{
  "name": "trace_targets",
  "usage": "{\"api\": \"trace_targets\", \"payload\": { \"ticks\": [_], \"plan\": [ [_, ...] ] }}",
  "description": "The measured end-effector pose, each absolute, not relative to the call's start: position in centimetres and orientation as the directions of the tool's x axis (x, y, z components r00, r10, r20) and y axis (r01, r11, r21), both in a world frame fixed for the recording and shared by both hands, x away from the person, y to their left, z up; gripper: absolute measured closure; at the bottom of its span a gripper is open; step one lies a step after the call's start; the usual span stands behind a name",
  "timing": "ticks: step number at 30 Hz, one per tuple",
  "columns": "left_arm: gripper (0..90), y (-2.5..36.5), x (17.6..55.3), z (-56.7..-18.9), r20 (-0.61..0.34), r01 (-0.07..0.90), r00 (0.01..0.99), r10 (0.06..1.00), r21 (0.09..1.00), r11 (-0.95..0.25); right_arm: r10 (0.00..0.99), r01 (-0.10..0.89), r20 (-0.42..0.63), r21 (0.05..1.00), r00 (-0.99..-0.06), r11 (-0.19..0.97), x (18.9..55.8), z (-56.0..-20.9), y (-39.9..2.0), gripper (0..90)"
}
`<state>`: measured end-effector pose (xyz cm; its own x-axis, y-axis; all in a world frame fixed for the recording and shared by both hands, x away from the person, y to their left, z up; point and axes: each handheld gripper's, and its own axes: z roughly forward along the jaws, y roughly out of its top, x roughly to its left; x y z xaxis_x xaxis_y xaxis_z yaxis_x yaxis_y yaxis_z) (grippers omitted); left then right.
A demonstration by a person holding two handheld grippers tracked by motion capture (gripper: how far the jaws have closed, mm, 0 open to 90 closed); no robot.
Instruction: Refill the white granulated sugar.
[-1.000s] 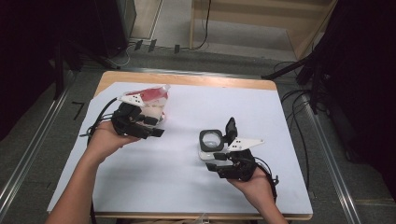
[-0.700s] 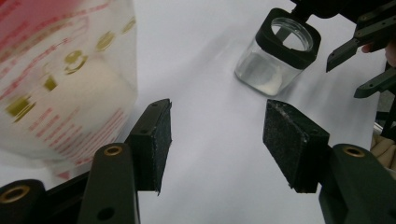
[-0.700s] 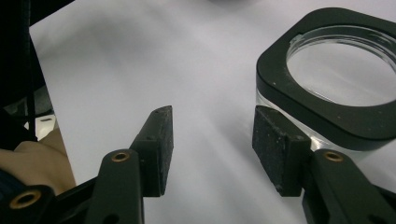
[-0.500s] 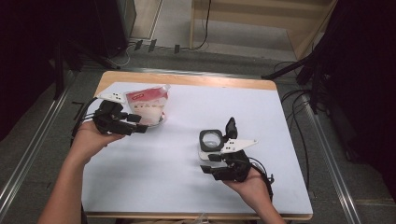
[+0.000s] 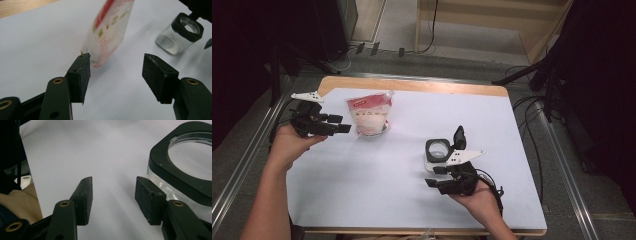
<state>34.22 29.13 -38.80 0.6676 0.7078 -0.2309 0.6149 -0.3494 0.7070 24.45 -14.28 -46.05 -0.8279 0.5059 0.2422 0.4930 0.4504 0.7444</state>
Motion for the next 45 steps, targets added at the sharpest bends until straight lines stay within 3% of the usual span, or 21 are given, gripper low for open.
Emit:
{"api": "trace_targets", "payload": {
  "ticks": [7, 19, 25, 35, 38, 45],
  "plan": [
    [41.2, 28.6, 36.1, -38.8, -0.264, 0.62, 0.655, 0.708, 0.724, -0.303, 0.492, 0.489, 0.248, 0.744, -0.834, 0.454, 24.2, -46.2, -14.0, 48.7],
    [54.5, 25.8, 38.4, -39.9, -0.19, 0.575, 0.673, 0.715, 0.742, -0.345, 0.466, 0.479, 0.261, 0.758, -0.845, 0.443, 23.9, -46.3, -12.9, 46.0],
    [57.2, 25.2, 38.8, -40.4, -0.175, 0.583, 0.667, 0.724, 0.727, -0.362, 0.451, 0.462, 0.256, 0.772, -0.855, 0.437, 24.8, -44.7, -11.8, 44.1],
    [77.7, 25.2, 38.7, -40.9, -0.236, 0.608, 0.657, 0.716, 0.727, -0.318, 0.431, 0.454, 0.263, 0.777, -0.863, 0.436, 26.5, -44.1, -8.1, 43.8],
    [86.3, 24.8, 38.4, -40.9, -0.205, 0.595, 0.647, 0.734, 0.738, -0.318, 0.433, 0.449, 0.255, 0.779, -0.865, 0.438, 26.4, -44.3, -7.4, 44.1],
    [90.0, 24.1, 38.3, -40.4, -0.255, 0.632, 0.608, 0.752, 0.728, -0.265, 0.452, 0.452, 0.251, 0.787, -0.856, 0.42, 26.0, -44.9, -7.4, 44.6]
  ]
}}
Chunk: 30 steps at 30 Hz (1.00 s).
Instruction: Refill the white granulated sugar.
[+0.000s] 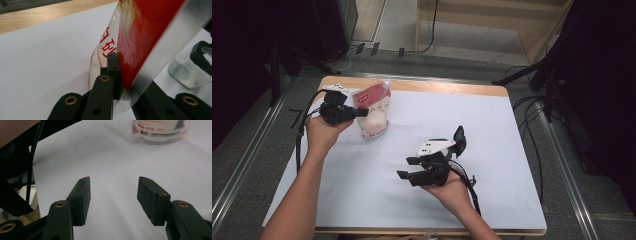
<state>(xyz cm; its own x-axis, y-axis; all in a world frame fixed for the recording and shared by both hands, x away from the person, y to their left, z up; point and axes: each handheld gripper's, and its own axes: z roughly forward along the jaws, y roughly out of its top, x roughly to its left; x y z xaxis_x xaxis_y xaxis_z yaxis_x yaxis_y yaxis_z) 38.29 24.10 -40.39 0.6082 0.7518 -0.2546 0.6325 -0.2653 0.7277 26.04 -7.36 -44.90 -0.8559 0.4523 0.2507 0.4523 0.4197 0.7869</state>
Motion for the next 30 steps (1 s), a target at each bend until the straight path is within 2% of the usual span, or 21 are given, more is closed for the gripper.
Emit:
{"api": "trace_targets", "payload": {
  "ticks": [4, 15, 30],
  "plan": [
    [90.0, 24.3, 38.1, -39.6, -0.32, 0.662, 0.593, 0.739, 0.716, -0.222, 0.463, 0.46, 0.256, 0.789, -0.849, 0.407, 25.9, -45.2, -7.6, 45.3],
    [90.0, 23.8, 36.0, -36.0, -0.326, 0.616, 0.664, 0.673, 0.749, -0.244, 0.459, 0.459, 0.251, 0.78, -0.852, 0.426, 25.5, -46.2, -6.6, 46.0],
    [90.0, 22.4, 33.3, -33.9, -0.354, 0.591, 0.731, 0.584, 0.757, -0.28, 0.49, 0.481, 0.257, 0.774, -0.833, 0.411, 25.7, -47.2, -6.3, 47.4]
  ]
}}
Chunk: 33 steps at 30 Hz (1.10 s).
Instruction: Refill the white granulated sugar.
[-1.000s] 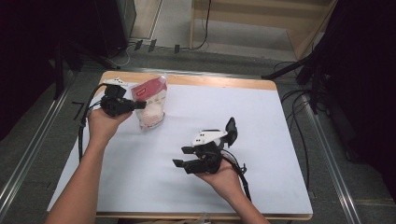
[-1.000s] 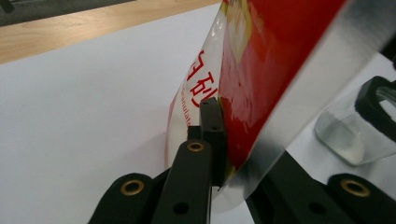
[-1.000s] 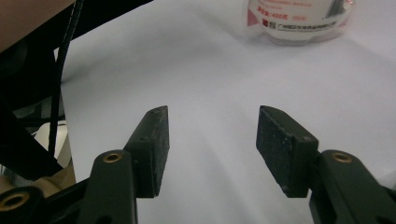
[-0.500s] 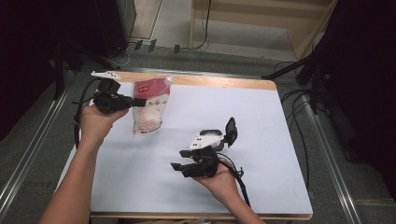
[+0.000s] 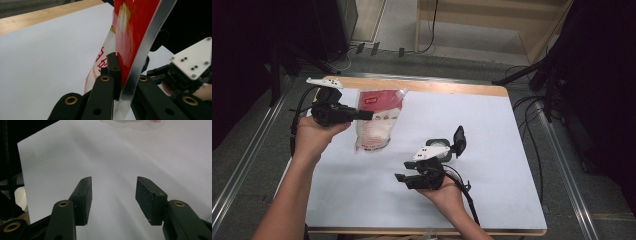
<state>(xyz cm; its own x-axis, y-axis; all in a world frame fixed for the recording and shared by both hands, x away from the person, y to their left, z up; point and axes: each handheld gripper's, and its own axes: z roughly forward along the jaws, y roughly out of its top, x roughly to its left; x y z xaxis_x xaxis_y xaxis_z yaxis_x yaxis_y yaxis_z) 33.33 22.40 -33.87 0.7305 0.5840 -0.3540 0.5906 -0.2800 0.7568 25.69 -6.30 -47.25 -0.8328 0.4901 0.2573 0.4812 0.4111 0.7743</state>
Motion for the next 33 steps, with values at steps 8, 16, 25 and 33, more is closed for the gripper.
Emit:
{"api": "trace_targets", "payload": {
  "ticks": [8, 16, 25, 33],
  "plan": [
    [90.0, 21.4, 32.0, -33.1, -0.359, 0.582, 0.756, 0.546, 0.751, -0.312, 0.494, 0.466, 0.228, 0.77, -0.839, 0.435, 25.6, -47.8, -5.4, 48.9],
    [90.0, 20.0, 31.1, -32.9, -0.36, 0.58, 0.77, 0.527, 0.737, -0.346, 0.526, 0.497, 0.253, 0.772, -0.812, 0.396, 26.2, -48.5, -5.2, 50.7],
    [90.0, 18.5, 30.3, -32.8, -0.382, 0.584, 0.785, 0.488, 0.72, -0.375, 0.58, 0.506, 0.227, 0.775, -0.782, 0.379, 26.4, -49.2, -4.9, 52.6],
    [90.0, 17.5, 29.7, -32.3, -0.428, 0.601, 0.783, 0.451, 0.708, -0.371, 0.602, 0.504, 0.222, 0.79, -0.767, 0.349, 26.5, -49.6, -5.2, 55.7]
  ]
}}
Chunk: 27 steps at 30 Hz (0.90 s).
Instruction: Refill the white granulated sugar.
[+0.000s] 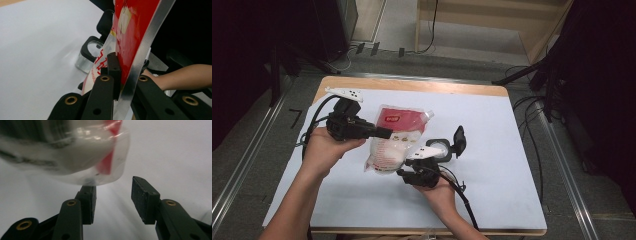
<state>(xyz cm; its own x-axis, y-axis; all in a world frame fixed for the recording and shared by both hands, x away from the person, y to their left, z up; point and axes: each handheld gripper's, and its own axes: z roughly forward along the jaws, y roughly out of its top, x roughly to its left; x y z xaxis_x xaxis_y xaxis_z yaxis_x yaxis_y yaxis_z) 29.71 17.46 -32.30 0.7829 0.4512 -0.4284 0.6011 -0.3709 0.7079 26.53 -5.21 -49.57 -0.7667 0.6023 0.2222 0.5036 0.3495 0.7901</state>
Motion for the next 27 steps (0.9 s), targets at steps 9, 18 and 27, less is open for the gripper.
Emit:
{"api": "trace_targets", "payload": {
  "ticks": [9, 18, 27],
  "plan": [
    [90.0, 17.2, 29.7, -32.4, -0.489, 0.644, 0.754, 0.438, 0.682, -0.348, 0.604, 0.451, 0.194, 0.837, -0.773, 0.309, 26.0, -49.5, -5.6, 58.6],
    [90.0, 17.4, 29.9, -32.6, -0.479, 0.649, 0.745, 0.465, 0.68, -0.34, 0.555, 0.361, 0.125, 0.869, -0.822, 0.338, 25.0, -49.0, -5.0, 60.4],
    [90.0, 16.5, 29.8, -32.9, -0.476, 0.648, 0.749, 0.462, 0.674, -0.355, 0.528, 0.264, 0.002, 0.868, -0.849, 0.421, 23.8, -48.3, -3.9, 53.5]
  ]
}}
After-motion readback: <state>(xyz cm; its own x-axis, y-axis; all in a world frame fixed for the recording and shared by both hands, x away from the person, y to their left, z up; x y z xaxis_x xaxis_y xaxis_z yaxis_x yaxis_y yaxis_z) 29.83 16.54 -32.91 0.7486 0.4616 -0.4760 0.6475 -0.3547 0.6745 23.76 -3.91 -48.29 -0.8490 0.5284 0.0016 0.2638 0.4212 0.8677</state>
